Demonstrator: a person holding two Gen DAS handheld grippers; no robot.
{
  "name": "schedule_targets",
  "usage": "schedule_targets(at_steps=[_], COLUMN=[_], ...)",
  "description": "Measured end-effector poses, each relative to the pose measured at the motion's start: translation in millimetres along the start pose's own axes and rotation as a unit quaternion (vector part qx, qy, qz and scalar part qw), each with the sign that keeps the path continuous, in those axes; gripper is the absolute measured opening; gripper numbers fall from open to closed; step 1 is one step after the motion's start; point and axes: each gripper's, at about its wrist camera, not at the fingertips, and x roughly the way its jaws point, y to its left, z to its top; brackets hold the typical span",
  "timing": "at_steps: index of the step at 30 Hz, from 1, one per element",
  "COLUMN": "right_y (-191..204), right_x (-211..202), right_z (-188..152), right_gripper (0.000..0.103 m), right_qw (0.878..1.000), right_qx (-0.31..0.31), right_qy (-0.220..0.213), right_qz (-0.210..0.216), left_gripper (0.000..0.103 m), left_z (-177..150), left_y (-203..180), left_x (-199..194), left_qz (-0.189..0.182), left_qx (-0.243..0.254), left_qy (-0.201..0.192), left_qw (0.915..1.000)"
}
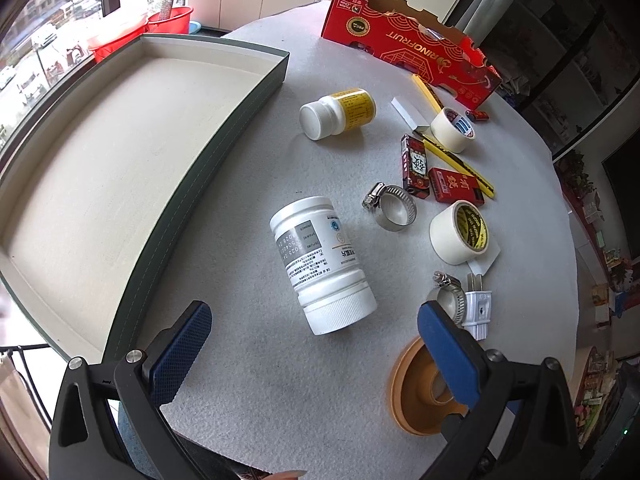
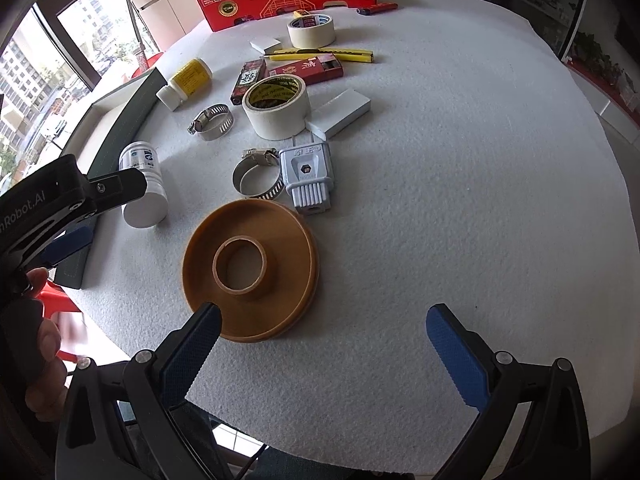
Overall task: Organize rigid objects
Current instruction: 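Move the left gripper to the white jar while the right gripper approaches the white plug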
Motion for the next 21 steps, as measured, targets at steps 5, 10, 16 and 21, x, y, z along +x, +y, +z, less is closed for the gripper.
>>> schedule_targets(at_steps=[5, 10, 16, 21], right_y=[-16, -26, -23, -15], right_x=[-3, 2, 23, 27], right_z=[16, 44, 62, 72], right_gripper=[0.103, 0.103, 0.103, 0.103], right_qw=[0.999, 0.998, 0.998, 0.998], right_qx=[0.02, 0.02, -0.004, -0.026], right_qy=[-0.017, -0.033, -0.01, -0.009], right_qz=[-0.025, -0.059, -0.057, -0.049], left_gripper=[0.103, 0.103, 0.103, 0.103], left_z=[8, 11, 14, 16], left_y=[-4, -9, -7, -6], left_x=[8, 20, 26, 30], left_qz=[0.007, 0.019, 0.027, 0.03], left_qx=[-0.005, -0.008, -0.013, -0.018], left_qy=[-0.005, 0.005, 0.01, 0.016], left_qw=[1.0, 0.9998, 0.9995, 0.9992])
